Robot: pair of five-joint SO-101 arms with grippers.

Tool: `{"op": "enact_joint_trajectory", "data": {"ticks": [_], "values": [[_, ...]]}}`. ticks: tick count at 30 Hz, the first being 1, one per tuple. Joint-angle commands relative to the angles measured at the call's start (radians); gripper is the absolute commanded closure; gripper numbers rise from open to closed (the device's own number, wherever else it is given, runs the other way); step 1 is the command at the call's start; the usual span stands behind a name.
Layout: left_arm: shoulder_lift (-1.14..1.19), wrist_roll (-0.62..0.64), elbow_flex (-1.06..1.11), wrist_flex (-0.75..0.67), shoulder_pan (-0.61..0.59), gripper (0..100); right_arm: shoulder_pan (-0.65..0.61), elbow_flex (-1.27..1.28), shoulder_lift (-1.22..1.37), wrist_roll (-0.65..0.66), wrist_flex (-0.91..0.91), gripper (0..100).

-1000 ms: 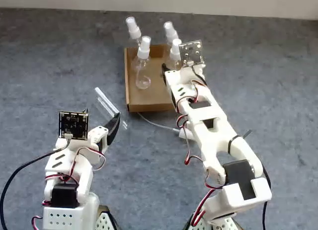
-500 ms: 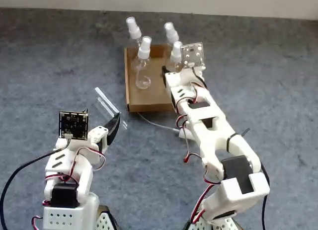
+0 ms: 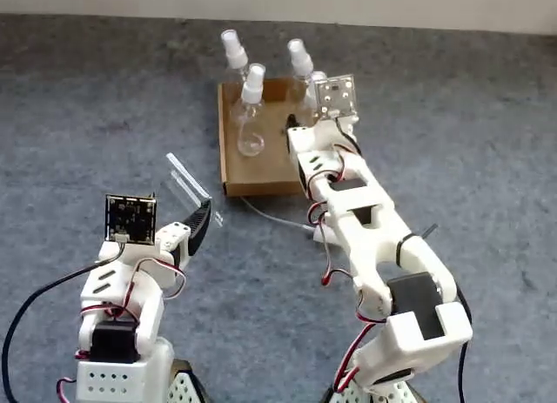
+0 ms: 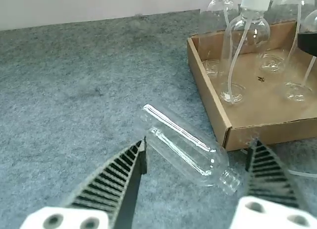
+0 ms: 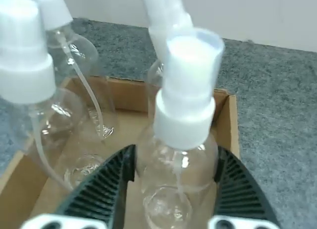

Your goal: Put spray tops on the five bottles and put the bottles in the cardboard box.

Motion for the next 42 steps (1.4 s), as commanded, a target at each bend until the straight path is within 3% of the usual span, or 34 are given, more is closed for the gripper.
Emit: {"op": "enact_joint_trajectory", "data": {"ticks": [1, 19, 30, 35, 42], "values": [[-0.007, 0.008, -0.005, -0.021, 0.016, 73, 0.008, -0.038, -0.008, -0.002, -0.015, 79.3], [-0.007, 0.008, -0.004, -0.023, 0.016, 73, -0.004, -0.038, -0.186, -0.002, -0.001, 75.6], [-0.007, 0.008, -0.004, -0.023, 0.016, 73, -0.002, -0.033, -0.515, 0.000, 0.303, 75.6], [-0.007, 0.006, -0.004, -0.023, 0.016, 73, 0.001, -0.030, -0.673, 0.002, 0.555, 75.8], [-0.007, 0.006, -0.004, -0.023, 0.016, 73, -0.033, -0.008, -0.822, 0.250, 0.912, 76.0]]}}
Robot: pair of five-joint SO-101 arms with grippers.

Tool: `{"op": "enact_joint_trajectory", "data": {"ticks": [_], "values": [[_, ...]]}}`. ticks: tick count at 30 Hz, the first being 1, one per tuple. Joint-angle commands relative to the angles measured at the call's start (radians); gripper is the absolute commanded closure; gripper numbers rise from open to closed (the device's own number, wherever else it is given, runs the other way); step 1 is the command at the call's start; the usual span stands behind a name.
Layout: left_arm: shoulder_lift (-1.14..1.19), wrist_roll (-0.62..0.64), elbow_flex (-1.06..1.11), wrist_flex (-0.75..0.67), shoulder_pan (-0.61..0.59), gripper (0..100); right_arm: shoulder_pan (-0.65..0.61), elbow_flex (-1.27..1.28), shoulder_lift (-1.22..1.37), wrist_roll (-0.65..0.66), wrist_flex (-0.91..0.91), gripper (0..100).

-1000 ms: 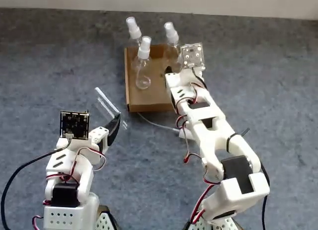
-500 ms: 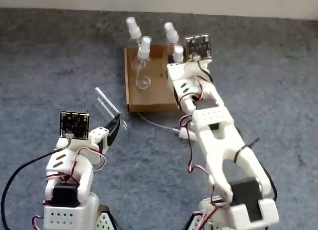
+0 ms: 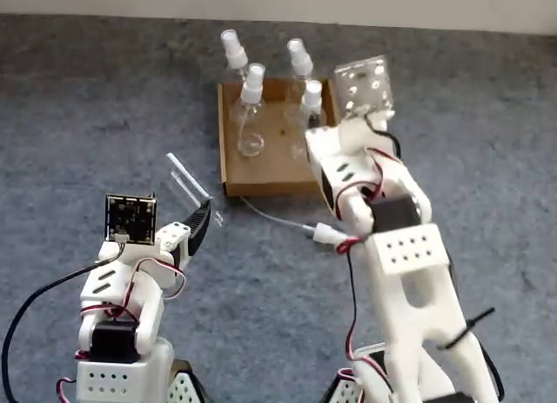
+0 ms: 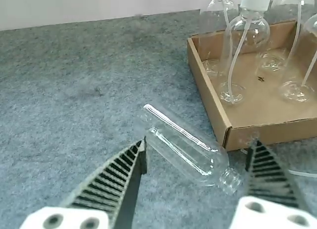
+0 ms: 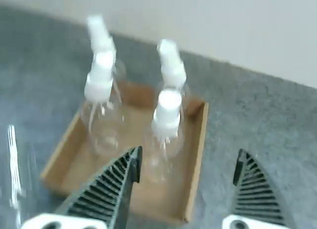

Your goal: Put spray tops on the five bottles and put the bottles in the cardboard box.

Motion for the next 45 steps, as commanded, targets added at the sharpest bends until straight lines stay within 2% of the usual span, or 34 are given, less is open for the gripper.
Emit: {"op": "enact_joint_trajectory", "data": {"ticks": [1, 6, 11, 14, 17, 20, 22, 31, 34, 38, 45], "values": [[-0.007, 0.006, -0.004, -0.023, 0.016, 73, -0.035, 0.010, -0.104, 0.094, 0.173, 76.0], [-0.007, 0.006, -0.002, -0.023, 0.016, 73, -0.093, 0.099, -0.200, 0.153, 0.343, 76.0], [-0.007, 0.003, -0.016, -0.023, -0.008, 73, -0.216, 0.226, -0.211, 0.163, 0.348, 76.0], [-0.005, -0.043, -0.070, -0.021, -0.117, 73, -0.286, 0.263, -0.168, 0.163, 0.346, 76.0], [0.004, -0.109, -0.124, -0.018, -0.289, 73, -0.300, 0.216, -0.107, 0.161, 0.288, 76.0], [0.008, -0.126, -0.205, -0.014, -0.493, 73, -0.305, 0.119, -0.005, 0.078, 0.196, 76.0], [0.042, -0.129, -0.268, 0.006, -0.581, 73, -0.335, 0.019, 0.096, 0.018, 0.142, 76.0], [0.529, -0.419, -0.424, 0.014, -0.633, 73, -0.535, -0.507, 0.671, -0.009, 0.104, 76.0], [0.656, -0.454, -0.429, -0.014, -0.685, 73, -0.568, -0.659, 0.837, -0.006, 0.104, 76.0], [0.737, -0.509, -0.421, -0.137, -0.763, 73, -0.598, -0.822, 1.003, -0.006, 0.108, 76.0], [0.774, -0.568, -0.421, -0.152, -0.816, 73, -0.593, -0.955, 1.196, -0.006, 0.108, 76.0]]}}
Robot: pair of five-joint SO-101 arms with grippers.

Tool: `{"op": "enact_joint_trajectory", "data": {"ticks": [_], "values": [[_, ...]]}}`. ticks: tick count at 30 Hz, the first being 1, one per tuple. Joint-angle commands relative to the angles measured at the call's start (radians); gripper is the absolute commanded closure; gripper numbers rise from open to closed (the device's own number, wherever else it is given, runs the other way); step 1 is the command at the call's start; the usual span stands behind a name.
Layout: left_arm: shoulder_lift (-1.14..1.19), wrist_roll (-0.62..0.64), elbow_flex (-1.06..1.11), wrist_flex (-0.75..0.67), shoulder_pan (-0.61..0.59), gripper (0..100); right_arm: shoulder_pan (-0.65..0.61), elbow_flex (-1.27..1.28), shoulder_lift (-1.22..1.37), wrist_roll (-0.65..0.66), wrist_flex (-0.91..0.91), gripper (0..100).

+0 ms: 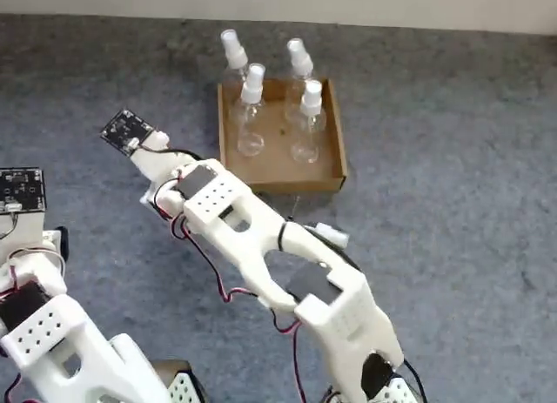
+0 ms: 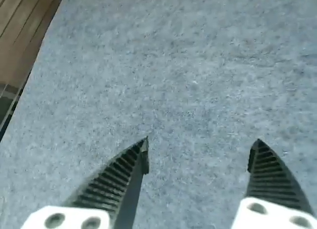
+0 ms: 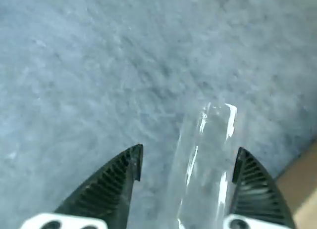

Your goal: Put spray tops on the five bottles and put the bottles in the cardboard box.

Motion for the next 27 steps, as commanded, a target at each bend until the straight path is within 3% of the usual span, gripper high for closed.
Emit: {"op": "enact_joint_trajectory", "data": {"ticks": [1, 5, 11, 18, 27], "values": [[0.007, -0.011, -0.045, -0.023, -0.013, 73, -0.007, -0.084, 0.024, -0.006, -0.015, 76.1], [0.004, -0.011, -0.010, -0.026, -0.007, 73, -0.007, -0.081, 0.041, -0.012, -0.015, 78.8], [0.004, -0.012, -0.005, -0.026, -0.007, 73, -0.016, -0.079, 0.036, -0.012, 0.051, 99.7], [0.004, -0.012, -0.005, -0.026, -0.008, 73, -0.030, -0.128, -0.010, -0.012, 0.328, 99.4], [0.004, -0.063, -0.005, -0.023, -0.005, 73, -0.015, -0.162, -0.386, 0.011, 0.719, 99.4]]}}
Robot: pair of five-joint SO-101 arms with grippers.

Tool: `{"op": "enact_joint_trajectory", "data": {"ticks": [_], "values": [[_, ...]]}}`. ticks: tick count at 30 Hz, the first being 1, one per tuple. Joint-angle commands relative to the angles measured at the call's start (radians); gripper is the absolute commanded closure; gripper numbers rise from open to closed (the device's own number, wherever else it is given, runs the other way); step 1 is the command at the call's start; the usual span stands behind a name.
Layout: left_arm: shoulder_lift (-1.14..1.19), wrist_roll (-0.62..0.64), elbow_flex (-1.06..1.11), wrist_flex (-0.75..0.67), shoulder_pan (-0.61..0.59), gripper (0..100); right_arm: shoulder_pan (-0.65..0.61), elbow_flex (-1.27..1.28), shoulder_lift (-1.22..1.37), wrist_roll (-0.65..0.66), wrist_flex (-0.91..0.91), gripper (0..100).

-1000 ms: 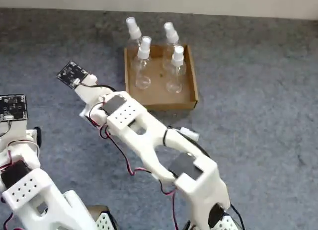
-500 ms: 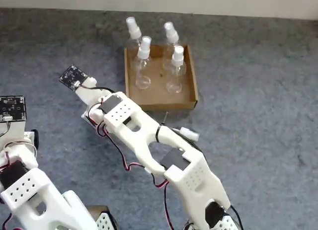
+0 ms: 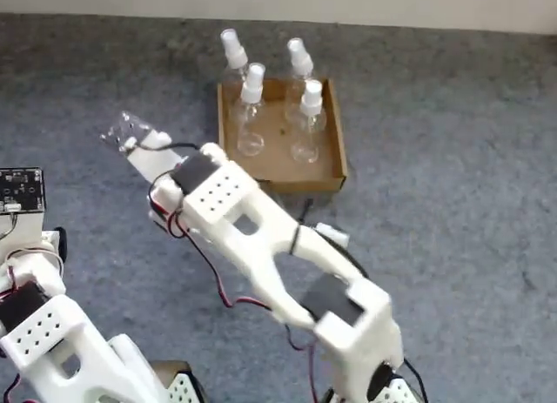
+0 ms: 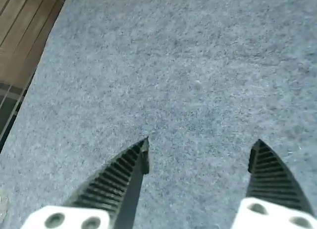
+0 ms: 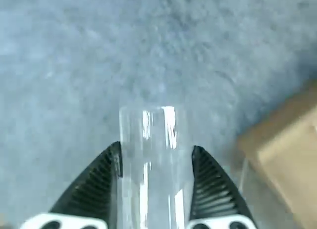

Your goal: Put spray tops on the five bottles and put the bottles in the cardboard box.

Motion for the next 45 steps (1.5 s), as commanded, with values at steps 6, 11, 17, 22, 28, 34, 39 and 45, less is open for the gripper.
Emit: {"op": "enact_joint_trajectory", "data": {"ticks": [6, 11, 17, 22, 28, 34, 39, 45], "values": [[0.005, -0.040, -0.004, -0.015, -0.007, 73, 0.116, -0.059, -0.358, 0.094, 0.348, 99.4], [0.004, -0.041, 0.013, -0.015, -0.007, 73, 0.269, -0.019, -0.542, 0.095, 0.426, 99.4], [0.004, -0.086, 0.024, 0.018, 0.001, 73, 0.628, 0.320, -0.762, 0.321, 0.420, 99.4], [0.004, -0.114, -0.096, 0.350, 0.236, 73, 0.937, 0.679, -0.849, 0.454, 0.223, 99.4], [0.015, 0.041, -0.282, 0.609, 0.802, 73, 1.234, 1.001, -0.842, 0.557, -0.151, 99.4], [0.090, 0.114, -0.401, 0.611, 1.336, 73, 1.442, 1.101, -0.769, 0.600, -0.312, 99.4], [0.447, 0.175, -0.581, 0.506, 1.457, 73, 1.537, 1.104, -0.674, 0.600, -0.444, 99.4], [0.866, 0.140, -0.846, 0.419, 1.498, 73, 1.580, 1.096, -0.587, 0.601, -0.506, 99.4]]}}
